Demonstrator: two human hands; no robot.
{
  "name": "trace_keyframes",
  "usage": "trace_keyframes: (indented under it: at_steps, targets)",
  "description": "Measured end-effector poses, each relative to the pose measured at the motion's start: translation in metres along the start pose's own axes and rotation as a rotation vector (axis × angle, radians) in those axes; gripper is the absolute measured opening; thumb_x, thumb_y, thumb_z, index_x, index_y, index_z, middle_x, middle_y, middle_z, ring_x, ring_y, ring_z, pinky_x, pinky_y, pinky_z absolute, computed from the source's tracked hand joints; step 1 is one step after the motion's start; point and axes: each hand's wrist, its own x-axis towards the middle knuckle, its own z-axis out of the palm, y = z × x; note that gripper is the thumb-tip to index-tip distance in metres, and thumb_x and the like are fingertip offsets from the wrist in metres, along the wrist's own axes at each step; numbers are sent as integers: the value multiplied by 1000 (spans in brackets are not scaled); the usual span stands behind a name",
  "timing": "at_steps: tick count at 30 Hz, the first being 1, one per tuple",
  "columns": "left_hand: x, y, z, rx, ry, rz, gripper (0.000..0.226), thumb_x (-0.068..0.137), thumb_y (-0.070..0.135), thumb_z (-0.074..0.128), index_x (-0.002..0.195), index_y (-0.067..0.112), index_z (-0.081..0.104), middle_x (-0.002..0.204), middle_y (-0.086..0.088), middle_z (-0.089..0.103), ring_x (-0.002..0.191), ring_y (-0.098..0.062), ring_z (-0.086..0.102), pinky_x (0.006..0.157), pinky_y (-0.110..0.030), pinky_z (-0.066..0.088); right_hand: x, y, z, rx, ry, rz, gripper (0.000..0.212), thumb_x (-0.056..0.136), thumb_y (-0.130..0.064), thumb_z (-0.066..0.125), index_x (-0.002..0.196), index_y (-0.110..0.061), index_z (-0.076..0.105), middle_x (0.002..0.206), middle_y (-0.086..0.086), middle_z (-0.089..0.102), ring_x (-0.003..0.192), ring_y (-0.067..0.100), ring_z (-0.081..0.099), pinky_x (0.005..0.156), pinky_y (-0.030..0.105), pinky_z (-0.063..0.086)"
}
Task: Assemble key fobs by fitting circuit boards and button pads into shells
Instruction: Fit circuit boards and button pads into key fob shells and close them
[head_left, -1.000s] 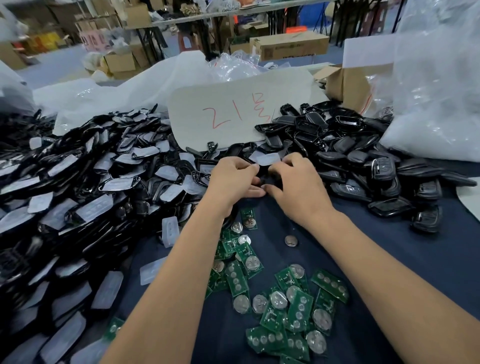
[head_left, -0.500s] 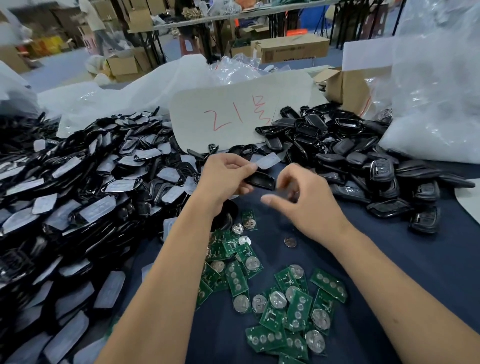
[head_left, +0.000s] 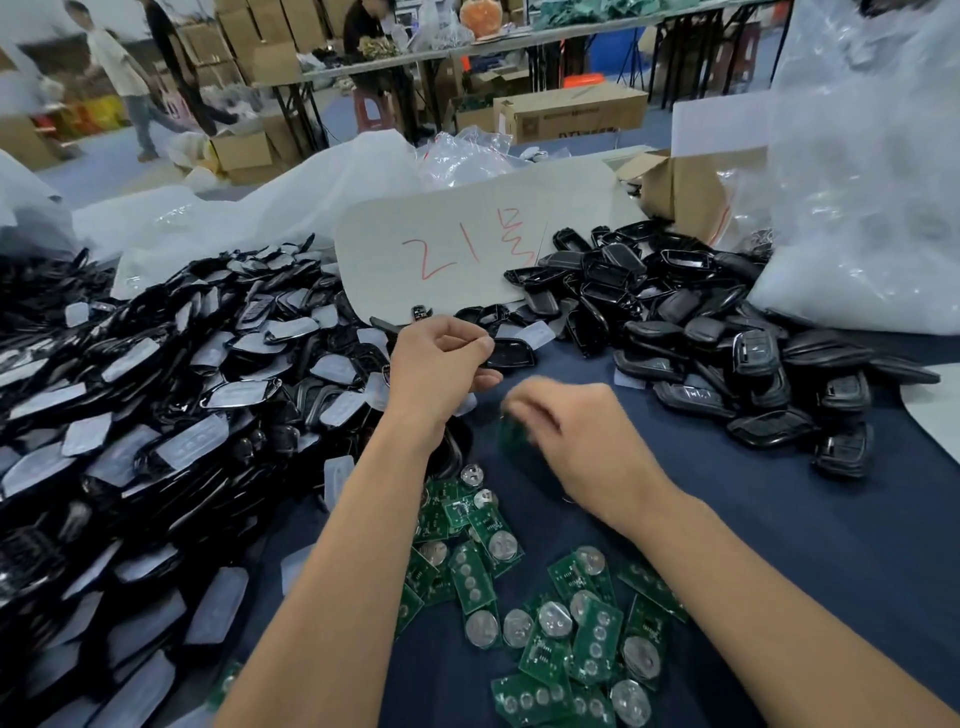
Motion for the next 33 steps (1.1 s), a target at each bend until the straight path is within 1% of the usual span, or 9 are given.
trace_keyframes:
  at_steps: [1,3,5,8,11,17,20,30,33]
  targets:
    - [-1,1,1,-14,-28,-16,7,94,4,69,89,8,70,71,-2,72,55,-17,71,61,-31,48,0,4,-2,100,103,77,14,105,-19,59,98,-16,71,73,-9,67,65,10,63,66,32,52]
    - [-4,4,5,-74,-97,-51,6,94,-1,67,91,3,69,82,-12,70,58,-21,72,61,-30,58,2,12,-7,300,239,218,15,106,-15,57,97,-18,69,66,-8,66,54,7,61,54,22,48]
    - [-7,6,11,-129,-167,-99,6,95,-6,64,94,-1,67,88,-19,67,62,-26,73,65,-27,63,5,21,-10,504,331,354,16,107,-11,54,100,-18,68,66,-4,67,53,9,59,50,23,47]
    - [-13,6,21,-150,-258,-164,11,95,-10,60,91,-1,64,85,-18,62,63,-30,75,59,-23,61,9,29,-12,670,441,468,18,107,-9,53,98,-14,68,72,2,66,60,15,61,53,27,49]
    - [-17,3,29,-137,-299,-193,12,95,-12,59,91,-1,62,87,-17,61,64,-32,76,60,-24,62,11,32,-13,761,491,540,16,104,-7,59,93,-13,70,75,-1,69,64,14,65,57,24,52]
    - [-16,-2,31,-149,-318,-251,10,95,-11,59,94,-1,63,87,-20,70,70,-34,77,62,-25,62,9,32,-12,633,443,553,11,90,1,74,91,-10,74,76,5,75,61,14,71,63,25,57]
    - [-15,-3,31,-166,-332,-264,9,96,-10,59,96,-2,63,85,-22,73,71,-35,77,60,-24,61,9,31,-11,572,440,544,12,89,1,75,91,-11,75,75,6,76,62,17,73,65,30,60]
    - [-13,-5,33,-142,-336,-261,13,95,-10,58,92,1,63,96,-26,71,74,-37,77,61,-25,61,9,34,-9,449,459,562,14,88,-3,75,88,-17,76,72,2,75,60,12,73,60,24,58]
    - [-14,-7,33,-132,-337,-227,10,92,-8,68,92,0,63,94,-23,70,75,-36,77,65,-27,63,9,35,-9,431,444,567,14,86,-5,77,87,-19,76,72,0,75,63,11,73,63,31,63]
